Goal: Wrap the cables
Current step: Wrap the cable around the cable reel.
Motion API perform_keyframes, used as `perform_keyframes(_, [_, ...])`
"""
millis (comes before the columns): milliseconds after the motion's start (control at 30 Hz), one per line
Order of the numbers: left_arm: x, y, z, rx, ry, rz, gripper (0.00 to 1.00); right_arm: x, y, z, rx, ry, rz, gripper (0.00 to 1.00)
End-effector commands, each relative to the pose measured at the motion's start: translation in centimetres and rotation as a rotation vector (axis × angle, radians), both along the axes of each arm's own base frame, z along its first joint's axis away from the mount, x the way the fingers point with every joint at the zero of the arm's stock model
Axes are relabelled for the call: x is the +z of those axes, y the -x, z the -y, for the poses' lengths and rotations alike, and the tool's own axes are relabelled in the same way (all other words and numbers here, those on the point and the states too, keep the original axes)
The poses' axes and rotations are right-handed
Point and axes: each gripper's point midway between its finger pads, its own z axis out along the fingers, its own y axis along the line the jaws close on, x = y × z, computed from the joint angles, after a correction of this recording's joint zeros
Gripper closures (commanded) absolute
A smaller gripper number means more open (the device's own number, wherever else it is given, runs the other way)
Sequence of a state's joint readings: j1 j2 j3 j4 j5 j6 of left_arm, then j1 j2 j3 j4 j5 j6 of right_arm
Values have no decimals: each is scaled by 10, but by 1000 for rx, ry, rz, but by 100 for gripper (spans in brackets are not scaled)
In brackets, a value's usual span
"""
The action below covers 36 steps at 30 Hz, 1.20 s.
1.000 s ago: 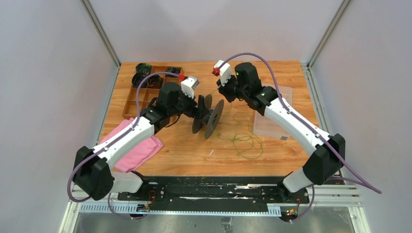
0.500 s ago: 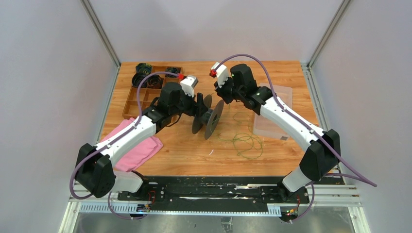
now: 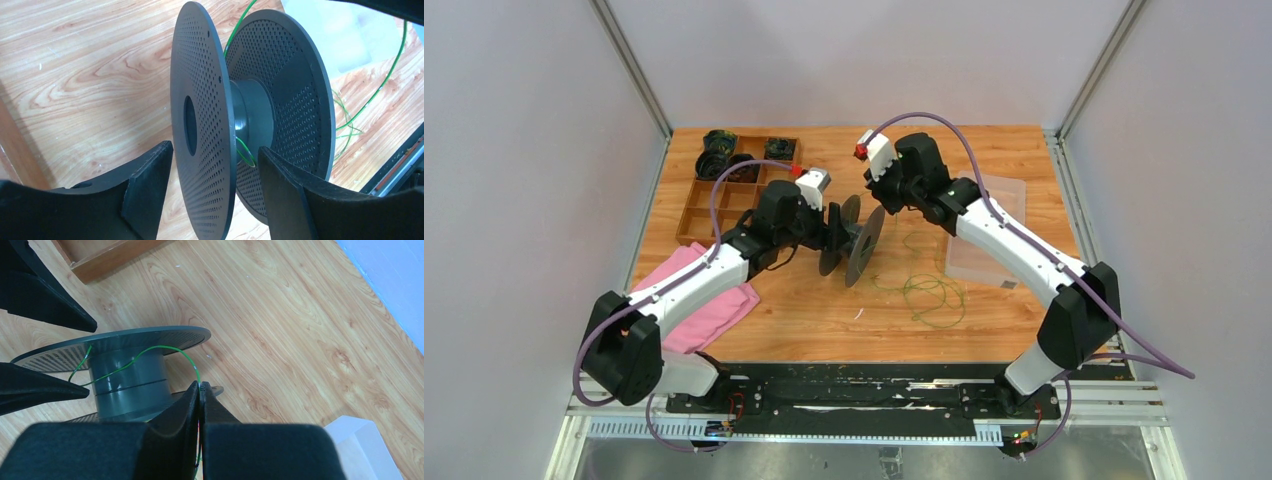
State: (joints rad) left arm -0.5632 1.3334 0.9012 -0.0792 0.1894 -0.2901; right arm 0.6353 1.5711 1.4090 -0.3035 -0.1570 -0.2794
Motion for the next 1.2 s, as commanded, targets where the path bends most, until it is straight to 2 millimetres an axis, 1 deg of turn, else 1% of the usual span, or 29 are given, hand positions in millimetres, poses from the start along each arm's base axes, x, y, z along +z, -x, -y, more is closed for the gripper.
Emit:
perform_keyframes(0, [8,-10,2,17,25,40,33,7,-1,-10,1,-15,11,99])
perform_keyframes(233, [7,-13,4,24,26,31,34,5,-1,-11,4,-15,5,99])
perform_keyframes(533, [9,-14,3,24,21,44,48,4,-2,-10,2,-6,8,99])
perform_keyframes(1167, [11,-13,1,25,21,52,70,-3,0,-7,5,15,6,99])
